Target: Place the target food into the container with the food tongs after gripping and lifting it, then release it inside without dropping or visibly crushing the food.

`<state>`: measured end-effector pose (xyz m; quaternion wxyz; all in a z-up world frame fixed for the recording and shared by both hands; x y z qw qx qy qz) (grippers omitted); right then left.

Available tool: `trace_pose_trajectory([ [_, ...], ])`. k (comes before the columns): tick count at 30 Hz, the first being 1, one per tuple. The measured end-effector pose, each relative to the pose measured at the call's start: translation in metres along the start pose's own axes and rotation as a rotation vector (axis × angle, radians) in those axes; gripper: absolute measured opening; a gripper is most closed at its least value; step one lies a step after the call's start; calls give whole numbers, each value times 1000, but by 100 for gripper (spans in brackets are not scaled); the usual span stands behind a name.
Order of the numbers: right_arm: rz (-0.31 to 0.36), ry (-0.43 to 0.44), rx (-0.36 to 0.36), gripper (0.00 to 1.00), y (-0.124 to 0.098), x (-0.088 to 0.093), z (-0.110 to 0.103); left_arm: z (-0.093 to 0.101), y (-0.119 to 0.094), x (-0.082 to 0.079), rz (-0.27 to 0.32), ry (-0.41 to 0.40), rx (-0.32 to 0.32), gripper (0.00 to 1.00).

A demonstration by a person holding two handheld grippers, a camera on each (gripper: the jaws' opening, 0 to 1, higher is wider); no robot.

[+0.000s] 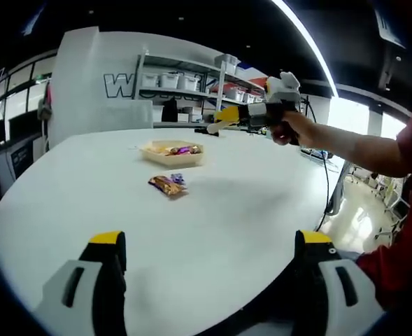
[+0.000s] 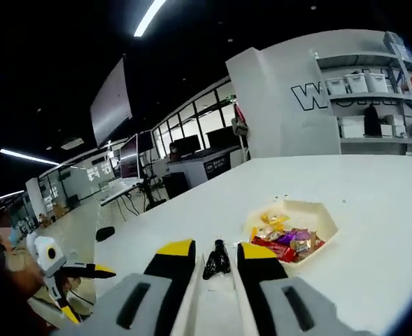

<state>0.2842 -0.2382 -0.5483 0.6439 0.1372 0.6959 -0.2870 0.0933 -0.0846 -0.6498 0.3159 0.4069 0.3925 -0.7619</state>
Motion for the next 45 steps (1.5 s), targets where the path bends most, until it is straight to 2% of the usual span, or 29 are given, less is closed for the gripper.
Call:
trace_pose_trajectory([
  [11, 13, -22, 68, 18, 13, -30, 46, -2, -5, -2, 3, 5, -11, 99],
  [24, 3, -28, 137, 18, 35, -44, 88, -9, -8, -3, 1, -1, -33, 99],
  [32, 38, -45, 158, 21, 40, -50, 98, -12, -8, -2, -3, -5, -37, 99],
  [45, 30, -60, 158, 21, 36, -50, 100, -11, -6, -2, -4, -5, -34, 99],
])
Point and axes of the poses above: the point that each gripper's makers call its tool centre point, and the gripper's own axes: y roughly forward along the fingers, z roughly to its right, x roughly out of its underside, the point moved 3 cm from there along -y, roughly backward along the fingers, and after that the axes turned 15 degrees about -y, right-handed, at the moved point
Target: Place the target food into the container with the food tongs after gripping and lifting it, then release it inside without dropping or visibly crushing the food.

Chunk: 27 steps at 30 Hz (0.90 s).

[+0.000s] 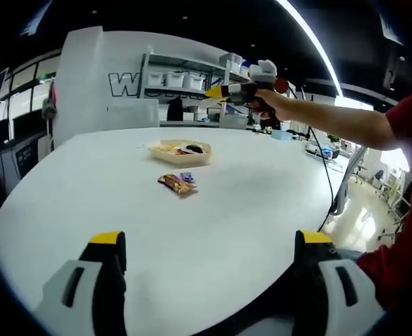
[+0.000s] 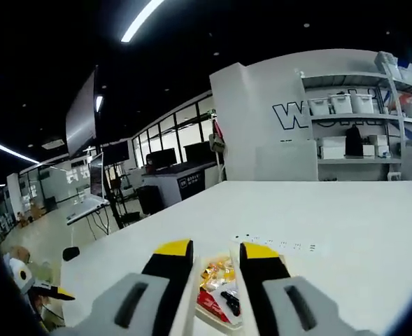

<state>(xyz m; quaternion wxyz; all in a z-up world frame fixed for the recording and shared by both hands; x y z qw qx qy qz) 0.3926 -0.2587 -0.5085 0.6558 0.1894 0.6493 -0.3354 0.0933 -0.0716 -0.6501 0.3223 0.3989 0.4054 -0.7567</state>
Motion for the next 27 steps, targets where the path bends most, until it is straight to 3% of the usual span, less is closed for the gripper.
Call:
trace_pose_trajectory([
  [17, 1, -8, -16, 21, -8, 0, -7, 4, 0, -2, 6, 8, 7, 99],
  [27, -7, 6, -31, 21, -9, 9, -12, 6, 0, -1, 6, 9, 12, 99],
])
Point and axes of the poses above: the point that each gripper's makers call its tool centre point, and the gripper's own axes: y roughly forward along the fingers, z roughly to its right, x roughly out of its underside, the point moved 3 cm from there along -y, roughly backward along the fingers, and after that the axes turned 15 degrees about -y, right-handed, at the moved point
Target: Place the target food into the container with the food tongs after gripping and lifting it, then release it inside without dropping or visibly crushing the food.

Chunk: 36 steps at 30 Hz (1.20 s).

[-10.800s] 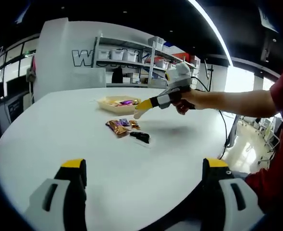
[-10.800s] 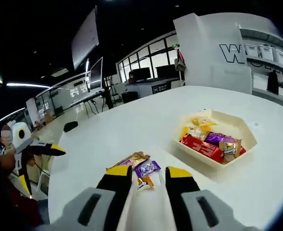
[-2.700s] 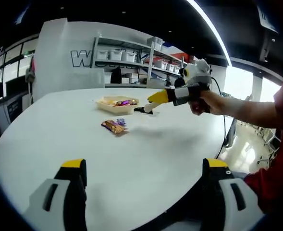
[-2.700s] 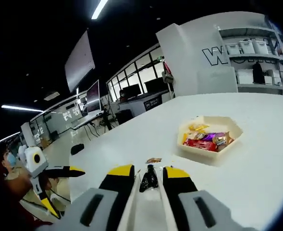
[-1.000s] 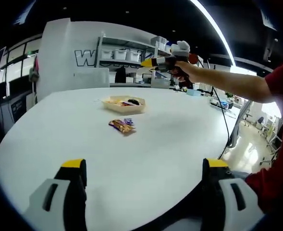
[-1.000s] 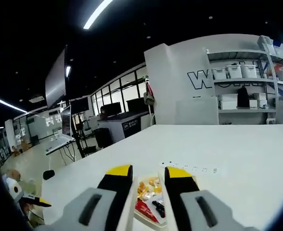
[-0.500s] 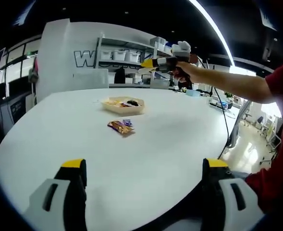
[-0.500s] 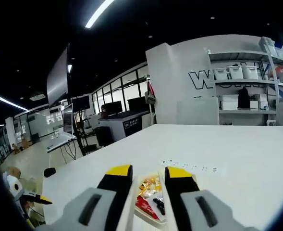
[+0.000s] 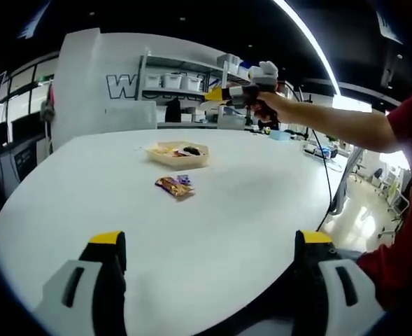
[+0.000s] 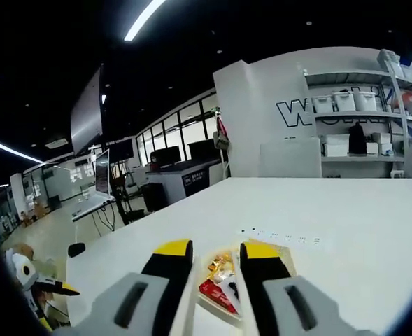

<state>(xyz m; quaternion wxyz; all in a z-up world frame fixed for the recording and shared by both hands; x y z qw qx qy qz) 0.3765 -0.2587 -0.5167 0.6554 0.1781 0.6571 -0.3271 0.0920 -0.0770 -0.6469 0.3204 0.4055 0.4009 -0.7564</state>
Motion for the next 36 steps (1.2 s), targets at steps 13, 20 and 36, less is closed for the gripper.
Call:
trace_pose_trajectory([
  [13, -29, -8, -40, 22, -5, 24, -26, 2, 3, 1, -5, 5, 6, 99],
  [20, -29, -5, -64, 22, -6, 39, -44, 3, 4, 2, -6, 5, 8, 99],
  [36, -115, -66, -145, 22, 4, 86, -87, 4, 5, 6, -16, 3, 15, 99],
])
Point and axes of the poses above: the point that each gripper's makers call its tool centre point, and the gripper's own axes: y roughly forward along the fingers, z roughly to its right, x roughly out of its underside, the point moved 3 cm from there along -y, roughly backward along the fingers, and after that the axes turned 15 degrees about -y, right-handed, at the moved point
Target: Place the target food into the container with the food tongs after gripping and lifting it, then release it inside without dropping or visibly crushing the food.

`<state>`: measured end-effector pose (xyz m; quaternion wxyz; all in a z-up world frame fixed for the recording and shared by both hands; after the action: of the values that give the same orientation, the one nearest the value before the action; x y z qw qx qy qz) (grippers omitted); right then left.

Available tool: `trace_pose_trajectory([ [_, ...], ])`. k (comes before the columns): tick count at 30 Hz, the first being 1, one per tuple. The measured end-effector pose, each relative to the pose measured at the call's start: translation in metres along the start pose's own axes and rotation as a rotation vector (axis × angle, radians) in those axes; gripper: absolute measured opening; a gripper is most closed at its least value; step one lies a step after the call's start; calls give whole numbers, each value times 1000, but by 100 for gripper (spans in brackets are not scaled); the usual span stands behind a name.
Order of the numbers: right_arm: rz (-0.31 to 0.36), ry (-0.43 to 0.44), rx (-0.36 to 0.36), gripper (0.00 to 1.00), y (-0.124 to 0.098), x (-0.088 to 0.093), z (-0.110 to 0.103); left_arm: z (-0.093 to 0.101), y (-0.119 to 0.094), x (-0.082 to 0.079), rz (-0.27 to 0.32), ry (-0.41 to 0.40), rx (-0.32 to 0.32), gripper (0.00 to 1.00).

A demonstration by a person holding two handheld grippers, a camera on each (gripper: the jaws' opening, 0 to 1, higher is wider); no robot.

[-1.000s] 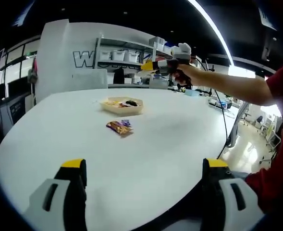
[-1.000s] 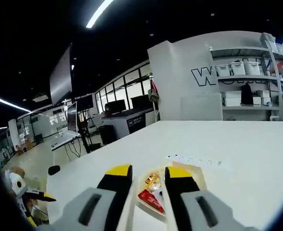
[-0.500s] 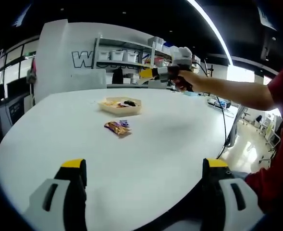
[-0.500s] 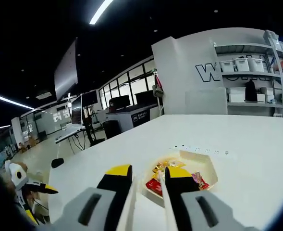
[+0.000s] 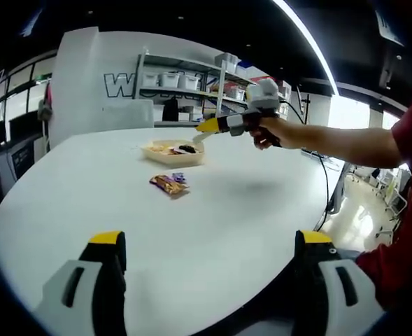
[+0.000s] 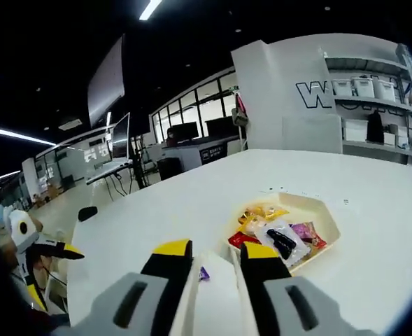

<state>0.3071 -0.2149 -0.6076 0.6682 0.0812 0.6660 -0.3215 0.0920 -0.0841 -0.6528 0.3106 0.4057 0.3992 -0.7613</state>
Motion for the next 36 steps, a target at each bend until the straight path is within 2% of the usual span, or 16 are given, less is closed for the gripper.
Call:
trace_pose_trajectory([
  [14, -35, -102, -56, 23, 24, 14, -29, -1, -1, 1, -1, -4, -2, 99],
  [30, -71, -145, -91, 24, 41, 30, -36, -6, -3, 2, -1, -13, -8, 99],
  [36, -80, -187, -88, 25, 45, 32, -37, -7, -4, 3, -1, -15, -13, 99],
])
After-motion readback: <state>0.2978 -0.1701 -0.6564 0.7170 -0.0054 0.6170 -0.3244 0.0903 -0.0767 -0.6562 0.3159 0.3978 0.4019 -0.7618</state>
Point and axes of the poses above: the point that each gripper's makers call its tool centre point, and the gripper's own axes: y roughly forward along the fingers, z roughly to its right, x roughly out of its underside, the point moved 3 cm from there along -y, roughly backward along the fingers, and after that the axes turned 15 degrees about -y, right-handed, at the moved point
